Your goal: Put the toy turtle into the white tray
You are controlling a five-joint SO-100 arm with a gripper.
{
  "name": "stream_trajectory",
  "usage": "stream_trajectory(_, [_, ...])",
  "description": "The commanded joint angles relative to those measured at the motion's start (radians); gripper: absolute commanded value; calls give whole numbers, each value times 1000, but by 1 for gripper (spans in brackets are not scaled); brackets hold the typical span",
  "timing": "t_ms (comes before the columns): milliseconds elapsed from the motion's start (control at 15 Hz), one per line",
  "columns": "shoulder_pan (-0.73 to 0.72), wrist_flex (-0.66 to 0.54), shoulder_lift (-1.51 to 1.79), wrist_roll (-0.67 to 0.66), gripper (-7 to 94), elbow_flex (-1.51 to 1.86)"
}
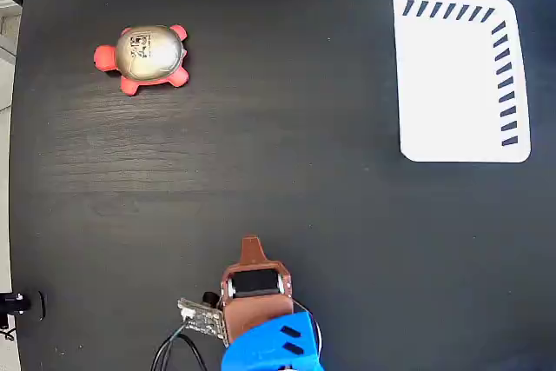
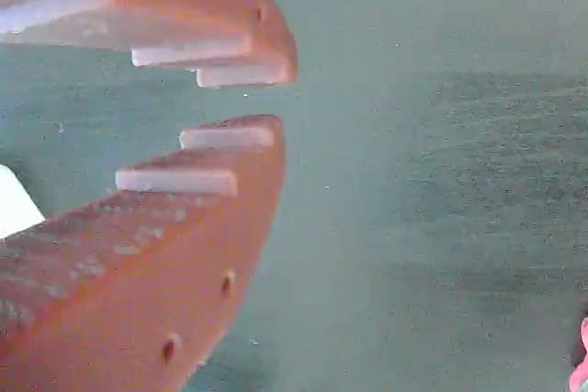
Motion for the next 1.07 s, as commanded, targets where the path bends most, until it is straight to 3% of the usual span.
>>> stream_trajectory(0, [-5, 15, 6, 0, 0, -11])
stream_trajectory(1000, [-34, 14, 6, -29, 0, -11])
